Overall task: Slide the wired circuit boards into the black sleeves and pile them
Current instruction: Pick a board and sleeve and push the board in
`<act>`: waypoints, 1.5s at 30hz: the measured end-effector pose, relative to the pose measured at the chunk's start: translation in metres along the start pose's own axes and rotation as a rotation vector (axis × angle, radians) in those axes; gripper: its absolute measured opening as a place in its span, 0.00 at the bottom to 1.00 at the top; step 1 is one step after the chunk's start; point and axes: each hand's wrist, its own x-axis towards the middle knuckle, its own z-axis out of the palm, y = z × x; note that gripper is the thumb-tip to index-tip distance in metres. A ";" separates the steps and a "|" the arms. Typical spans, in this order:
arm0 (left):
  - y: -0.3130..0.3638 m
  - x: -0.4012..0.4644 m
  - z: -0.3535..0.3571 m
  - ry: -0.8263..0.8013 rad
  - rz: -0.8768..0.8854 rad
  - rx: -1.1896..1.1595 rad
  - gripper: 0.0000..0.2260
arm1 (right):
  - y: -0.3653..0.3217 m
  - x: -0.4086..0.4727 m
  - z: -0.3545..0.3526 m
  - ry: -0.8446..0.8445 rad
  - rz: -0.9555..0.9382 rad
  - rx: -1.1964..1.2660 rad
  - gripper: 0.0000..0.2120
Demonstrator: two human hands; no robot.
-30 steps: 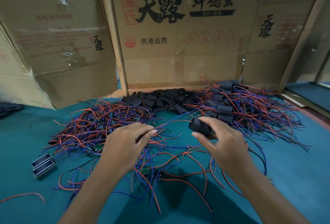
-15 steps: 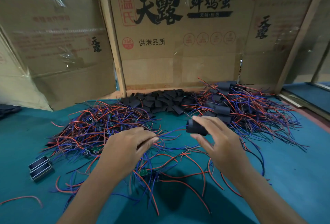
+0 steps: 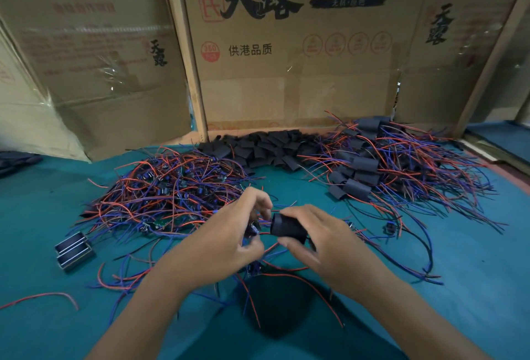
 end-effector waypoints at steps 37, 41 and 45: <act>0.009 0.006 0.006 0.278 -0.079 -0.465 0.09 | 0.009 0.002 -0.015 -0.118 0.083 -0.088 0.21; 0.010 0.009 0.012 0.281 -0.073 -0.457 0.05 | 0.006 0.002 -0.012 -0.102 0.073 -0.119 0.19; 0.009 0.009 0.011 0.240 -0.110 -0.543 0.04 | 0.006 0.002 -0.013 -0.094 0.066 -0.117 0.19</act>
